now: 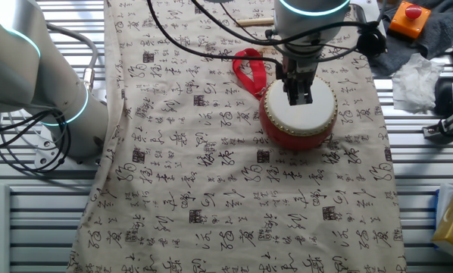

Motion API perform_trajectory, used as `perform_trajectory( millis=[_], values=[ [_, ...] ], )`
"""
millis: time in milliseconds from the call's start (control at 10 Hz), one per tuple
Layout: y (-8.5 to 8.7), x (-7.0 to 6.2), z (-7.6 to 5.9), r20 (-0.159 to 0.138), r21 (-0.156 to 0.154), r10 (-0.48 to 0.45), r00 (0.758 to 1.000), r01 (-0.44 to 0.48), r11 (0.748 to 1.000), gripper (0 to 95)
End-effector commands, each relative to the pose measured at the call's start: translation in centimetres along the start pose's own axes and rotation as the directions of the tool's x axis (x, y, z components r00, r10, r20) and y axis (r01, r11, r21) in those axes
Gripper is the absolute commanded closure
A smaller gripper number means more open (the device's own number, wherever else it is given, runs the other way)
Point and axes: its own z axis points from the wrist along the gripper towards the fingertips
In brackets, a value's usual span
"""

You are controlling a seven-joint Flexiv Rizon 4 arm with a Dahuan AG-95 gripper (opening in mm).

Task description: Play the drum

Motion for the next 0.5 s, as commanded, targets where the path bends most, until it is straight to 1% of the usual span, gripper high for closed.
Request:
perform_trajectory(
  millis=[100,500],
  values=[
    [0.12,-0.04,0.07,0.0,0.0,0.002,1.0,-0.002,1.0,95.0],
    [0.34,-0.1,0.07,0.012,-0.006,0.016,1.0,-0.016,1.0,95.0]
  ],
)
